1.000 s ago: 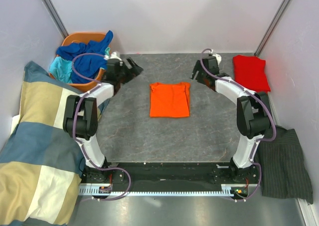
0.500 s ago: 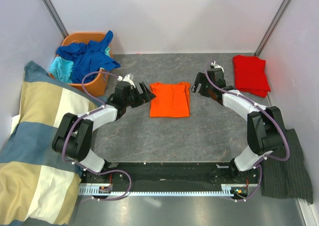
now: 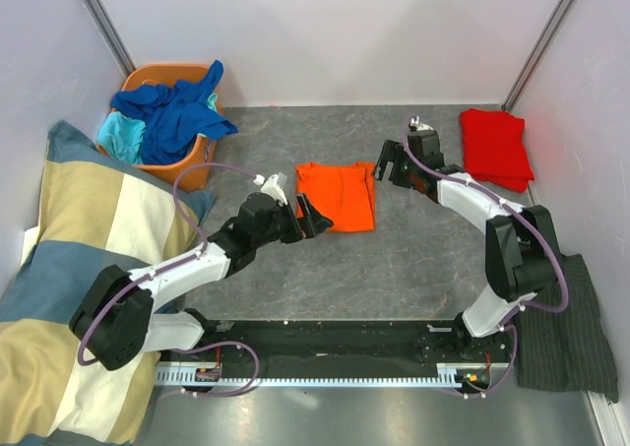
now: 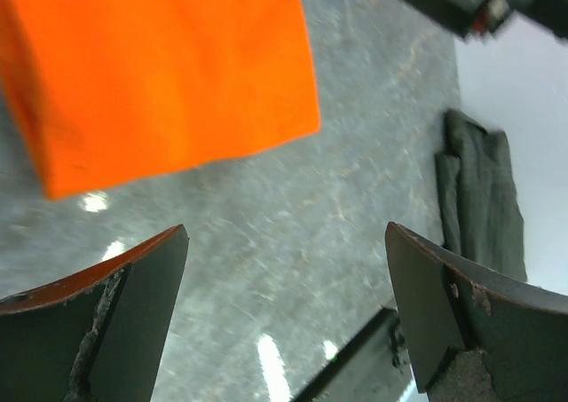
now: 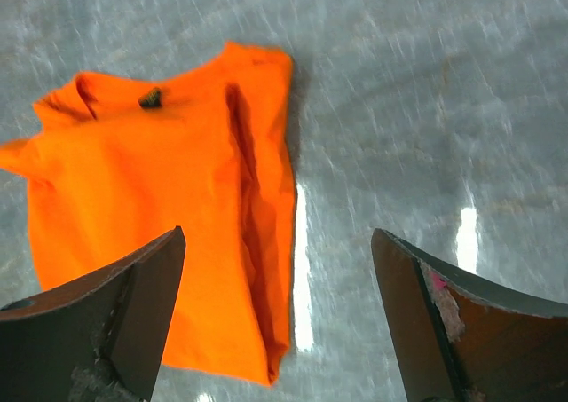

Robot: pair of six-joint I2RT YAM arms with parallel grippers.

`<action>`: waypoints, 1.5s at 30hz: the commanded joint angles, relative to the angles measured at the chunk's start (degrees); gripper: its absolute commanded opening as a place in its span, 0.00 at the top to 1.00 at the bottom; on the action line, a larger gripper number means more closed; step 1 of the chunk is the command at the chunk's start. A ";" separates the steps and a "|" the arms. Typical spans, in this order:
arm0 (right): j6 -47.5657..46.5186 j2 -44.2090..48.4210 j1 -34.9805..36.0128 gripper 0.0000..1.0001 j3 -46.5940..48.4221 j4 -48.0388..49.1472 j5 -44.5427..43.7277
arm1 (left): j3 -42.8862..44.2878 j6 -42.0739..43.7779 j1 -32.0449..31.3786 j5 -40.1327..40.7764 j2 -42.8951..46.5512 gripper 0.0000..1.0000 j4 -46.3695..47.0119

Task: Fold and stack the t-shirts
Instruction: Fold the long partially folded tshirt into a neat square, then smooth out wrinkles on the folded tshirt

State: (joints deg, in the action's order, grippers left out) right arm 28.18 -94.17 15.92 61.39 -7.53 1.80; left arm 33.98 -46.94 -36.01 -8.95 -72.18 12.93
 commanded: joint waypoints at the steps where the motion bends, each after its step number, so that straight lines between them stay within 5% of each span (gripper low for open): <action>1: -1.82 -6.52 0.07 0.05 8.12 4.71 1.01 | -1.63 -4.21 -3.01 2.36 0.46 0.00 1.13; 11: -4.37 -32.46 0.16 0.02 37.19 3.31 12.25 | -4.09 -6.94 -6.79 5.70 -7.44 0.00 9.21; 16: -3.14 -42.05 0.16 0.02 44.35 0.41 18.05 | -1.90 -7.03 -6.71 5.17 -16.40 0.00 15.00; 30: -1.47 -30.74 0.16 0.02 21.42 4.28 20.08 | 3.82 -5.89 -4.51 3.77 -26.08 0.00 16.17; 45: 2.40 -11.57 6.83 0.02 -8.20 8.85 21.23 | 1.71 -0.27 10.24 3.42 -20.72 0.00 10.80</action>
State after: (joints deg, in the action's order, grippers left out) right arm 28.42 -108.75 18.39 60.51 7.01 23.33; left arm 36.69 -51.72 -29.89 -6.52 -94.96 26.57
